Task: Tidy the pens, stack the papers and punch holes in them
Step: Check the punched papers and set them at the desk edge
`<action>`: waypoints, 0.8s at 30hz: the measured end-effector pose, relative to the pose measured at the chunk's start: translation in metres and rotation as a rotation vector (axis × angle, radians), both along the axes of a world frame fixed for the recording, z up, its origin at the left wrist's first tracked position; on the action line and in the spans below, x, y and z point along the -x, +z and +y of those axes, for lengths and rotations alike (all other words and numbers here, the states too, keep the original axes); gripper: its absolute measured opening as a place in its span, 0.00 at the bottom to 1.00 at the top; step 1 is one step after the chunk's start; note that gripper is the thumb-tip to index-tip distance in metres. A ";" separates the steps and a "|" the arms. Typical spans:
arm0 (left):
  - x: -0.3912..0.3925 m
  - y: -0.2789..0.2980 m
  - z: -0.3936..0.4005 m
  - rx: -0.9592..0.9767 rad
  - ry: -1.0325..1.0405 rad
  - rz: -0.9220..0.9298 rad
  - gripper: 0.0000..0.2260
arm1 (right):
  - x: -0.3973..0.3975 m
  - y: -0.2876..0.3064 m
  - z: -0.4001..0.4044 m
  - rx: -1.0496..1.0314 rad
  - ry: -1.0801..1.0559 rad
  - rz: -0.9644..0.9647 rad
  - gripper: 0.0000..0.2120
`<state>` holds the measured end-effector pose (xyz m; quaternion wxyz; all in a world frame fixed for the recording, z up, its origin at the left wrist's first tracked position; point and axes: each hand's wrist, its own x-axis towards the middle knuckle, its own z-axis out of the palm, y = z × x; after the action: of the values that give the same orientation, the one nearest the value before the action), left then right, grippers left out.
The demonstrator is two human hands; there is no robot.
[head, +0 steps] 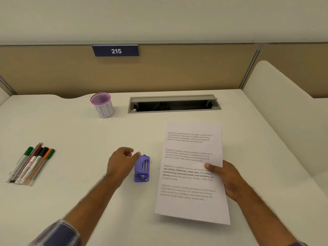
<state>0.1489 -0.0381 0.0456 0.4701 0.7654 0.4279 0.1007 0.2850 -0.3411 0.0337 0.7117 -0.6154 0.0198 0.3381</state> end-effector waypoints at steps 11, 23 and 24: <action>-0.038 0.067 -0.055 0.515 -0.448 -0.398 0.13 | -0.004 0.079 0.012 -0.065 0.017 -0.378 0.17; -0.033 0.050 -0.083 0.371 -0.452 -0.408 0.07 | 0.010 0.052 -0.009 0.031 -0.087 -0.553 0.10; -0.031 0.046 -0.087 0.366 -0.442 -0.420 0.07 | 0.012 0.049 -0.011 0.032 -0.098 -0.555 0.11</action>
<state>0.1801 -0.1249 0.0917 0.6877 0.7051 0.1568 0.0733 0.2730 -0.3516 0.0826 0.6955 -0.6940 -0.1409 0.1215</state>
